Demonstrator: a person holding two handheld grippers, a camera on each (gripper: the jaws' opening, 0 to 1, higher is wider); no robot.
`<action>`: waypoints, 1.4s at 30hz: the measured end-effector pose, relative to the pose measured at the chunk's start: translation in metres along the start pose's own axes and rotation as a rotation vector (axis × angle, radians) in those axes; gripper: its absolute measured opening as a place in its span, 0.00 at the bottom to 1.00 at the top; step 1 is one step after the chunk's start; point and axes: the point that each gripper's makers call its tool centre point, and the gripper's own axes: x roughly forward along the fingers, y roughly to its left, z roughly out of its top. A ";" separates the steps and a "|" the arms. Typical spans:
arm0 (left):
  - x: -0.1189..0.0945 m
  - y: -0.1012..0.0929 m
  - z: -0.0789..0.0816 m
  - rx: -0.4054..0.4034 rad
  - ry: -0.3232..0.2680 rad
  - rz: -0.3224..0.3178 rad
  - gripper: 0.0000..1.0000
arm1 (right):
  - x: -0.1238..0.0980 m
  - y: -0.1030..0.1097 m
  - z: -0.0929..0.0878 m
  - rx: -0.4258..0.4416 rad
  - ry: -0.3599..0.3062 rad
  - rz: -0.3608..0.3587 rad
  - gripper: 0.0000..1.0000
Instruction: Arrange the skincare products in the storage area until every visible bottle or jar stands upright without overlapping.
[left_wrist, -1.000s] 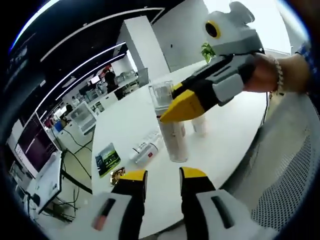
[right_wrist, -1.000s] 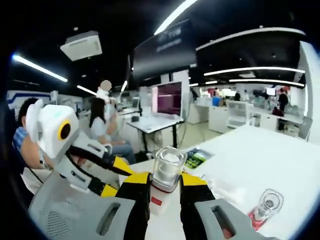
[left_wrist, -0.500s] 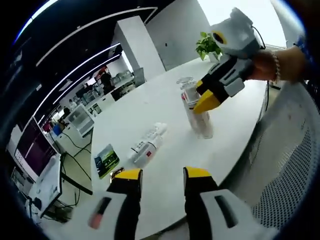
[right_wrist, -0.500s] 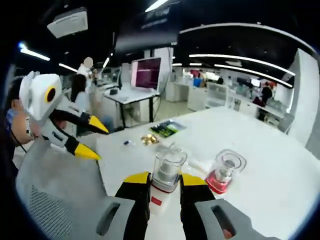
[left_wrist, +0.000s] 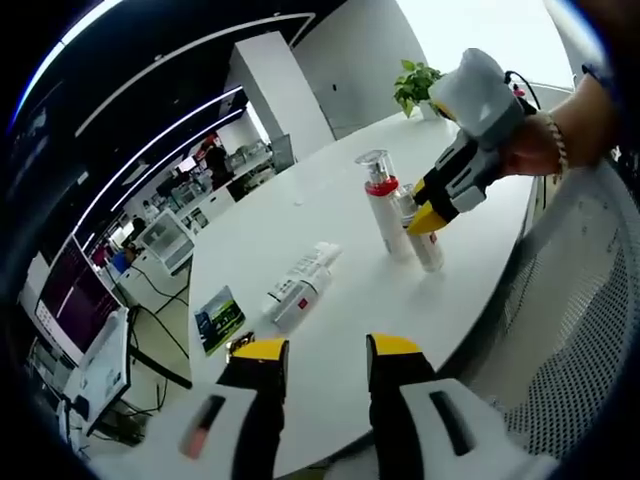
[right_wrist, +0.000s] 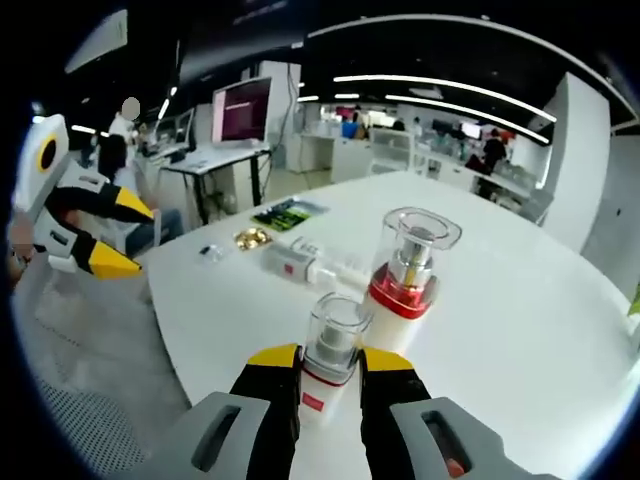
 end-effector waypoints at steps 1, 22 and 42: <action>0.000 0.000 0.000 0.001 0.000 0.000 0.30 | 0.001 -0.001 0.000 0.005 -0.003 0.000 0.16; 0.002 -0.004 -0.002 0.028 0.014 -0.021 0.30 | 0.000 -0.009 -0.013 -0.029 0.034 -0.081 0.17; 0.004 -0.004 -0.006 0.043 0.041 -0.021 0.29 | 0.005 -0.017 -0.017 -0.053 0.082 -0.122 0.17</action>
